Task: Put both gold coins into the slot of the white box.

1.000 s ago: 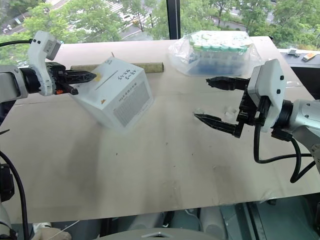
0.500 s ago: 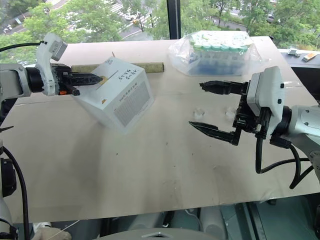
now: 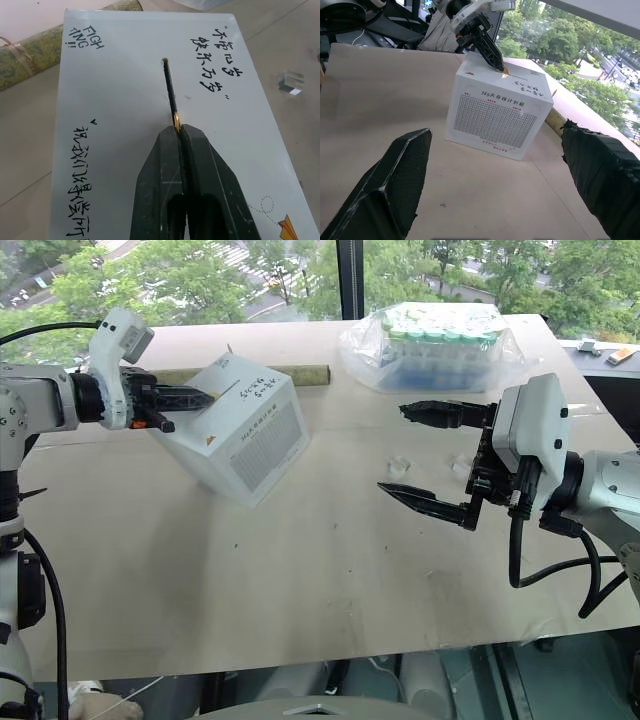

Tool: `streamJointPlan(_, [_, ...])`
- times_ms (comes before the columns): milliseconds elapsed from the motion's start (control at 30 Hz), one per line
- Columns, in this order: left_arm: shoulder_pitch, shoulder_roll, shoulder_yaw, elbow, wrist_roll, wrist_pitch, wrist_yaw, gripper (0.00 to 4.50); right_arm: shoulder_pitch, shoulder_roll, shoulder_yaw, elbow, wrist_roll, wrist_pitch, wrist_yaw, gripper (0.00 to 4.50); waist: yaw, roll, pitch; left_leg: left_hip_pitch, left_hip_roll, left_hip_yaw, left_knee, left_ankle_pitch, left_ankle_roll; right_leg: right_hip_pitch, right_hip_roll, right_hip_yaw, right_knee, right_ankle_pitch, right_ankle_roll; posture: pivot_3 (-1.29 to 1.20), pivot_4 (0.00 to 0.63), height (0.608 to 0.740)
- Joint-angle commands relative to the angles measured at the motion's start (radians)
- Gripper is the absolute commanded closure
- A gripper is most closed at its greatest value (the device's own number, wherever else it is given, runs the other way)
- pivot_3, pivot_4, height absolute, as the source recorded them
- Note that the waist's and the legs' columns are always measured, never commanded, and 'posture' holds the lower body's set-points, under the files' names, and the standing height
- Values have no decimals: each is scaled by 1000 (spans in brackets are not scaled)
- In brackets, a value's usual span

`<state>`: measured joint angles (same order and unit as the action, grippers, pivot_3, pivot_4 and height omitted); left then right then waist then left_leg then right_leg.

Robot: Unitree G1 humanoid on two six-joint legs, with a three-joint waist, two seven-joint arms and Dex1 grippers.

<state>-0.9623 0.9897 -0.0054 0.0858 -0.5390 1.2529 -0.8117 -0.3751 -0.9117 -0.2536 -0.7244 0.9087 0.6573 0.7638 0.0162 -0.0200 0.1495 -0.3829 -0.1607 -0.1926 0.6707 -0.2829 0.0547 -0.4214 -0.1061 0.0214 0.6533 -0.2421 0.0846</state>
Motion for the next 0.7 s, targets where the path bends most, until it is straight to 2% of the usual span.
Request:
streamJointPlan(33, [-49,-32,33,-53,0,103,72,4500,-5,-12,-23,-15,-11,-21,-6,80,-1,0,0,0,0,0,0,0,0,0,0,0,0,0,0,0,150,740])
streamJointPlan(300, [-33,-53,28,-113,15,101,120,4500,-7,-11,-19,-13,-18,-20,-7,80,-2,0,0,0,0,0,0,0,0,0,0,0,0,0,0,0,150,740])
streamJointPlan(333, [-28,-60,51,-122,6,97,121,3953,-4,-13,-22,-15,-15,-17,-8,0,-2,0,0,0,0,0,0,0,0,0,0,0,0,0,0,0,150,740])
streamJointPlan(400, [-25,-85,111,-125,-11,88,134,3409,1,-15,-28,-18,-11,-12,-9,0,-2,0,0,0,0,0,0,0,0,0,0,0,0,0,0,0,150,740])
streamJointPlan(433, [-22,-97,151,-122,-24,79,135,2856,4,-17,-30,-19,-8,-10,-11,0,-2,0,0,0,0,0,0,0,0,0,0,0,0,0,0,0,150,740])
streamJointPlan(467, [0,-93,193,-128,-68,54,77,2572,11,-19,-33,-20,-5,-4,-15,0,-3,0,0,0,0,0,0,0,0,0,0,0,0,0,0,0,150,740])
streamJointPlan(567, [74,-77,274,-167,-170,15,-55,2572,28,-20,-39,-22,13,17,-34,0,-13,0,0,0,0,0,-1,0,0,-1,0,0,-1,0,0,0,150,740])
streamJointPlan(700, [145,-109,330,-285,-272,14,-79,2572,71,-27,-53,-27,6,31,-57,0,-16,0,0,0,0,0,-1,0,0,-1,-1,0,-2,0,0,0,150,740])
